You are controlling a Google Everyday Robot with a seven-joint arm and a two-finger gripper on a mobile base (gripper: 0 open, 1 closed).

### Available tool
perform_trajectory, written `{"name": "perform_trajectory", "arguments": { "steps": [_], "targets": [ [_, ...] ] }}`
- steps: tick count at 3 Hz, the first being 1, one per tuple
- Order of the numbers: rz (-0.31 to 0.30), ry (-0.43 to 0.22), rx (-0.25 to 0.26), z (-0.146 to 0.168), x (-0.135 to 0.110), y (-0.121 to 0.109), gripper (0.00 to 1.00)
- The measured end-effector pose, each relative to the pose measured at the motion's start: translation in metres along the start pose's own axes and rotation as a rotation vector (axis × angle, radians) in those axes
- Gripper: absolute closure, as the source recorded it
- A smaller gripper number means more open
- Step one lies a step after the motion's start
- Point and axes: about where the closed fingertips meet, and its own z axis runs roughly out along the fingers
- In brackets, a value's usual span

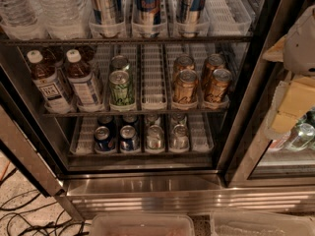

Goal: Pick redbull can from top shelf of fridge

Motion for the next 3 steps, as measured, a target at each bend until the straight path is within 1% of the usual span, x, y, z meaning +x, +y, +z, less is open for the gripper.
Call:
{"name": "perform_trajectory", "arguments": {
  "steps": [1, 2, 3],
  "targets": [
    [0.001, -0.007, 0.010, 0.002, -0.001, 0.001, 0.00],
    [0.005, -0.081, 0.001, 0.025, -0.009, 0.024, 0.00],
    [0.047, -0.214, -0.035, 0.072, -0.013, 0.063, 0.00]
  ]
}}
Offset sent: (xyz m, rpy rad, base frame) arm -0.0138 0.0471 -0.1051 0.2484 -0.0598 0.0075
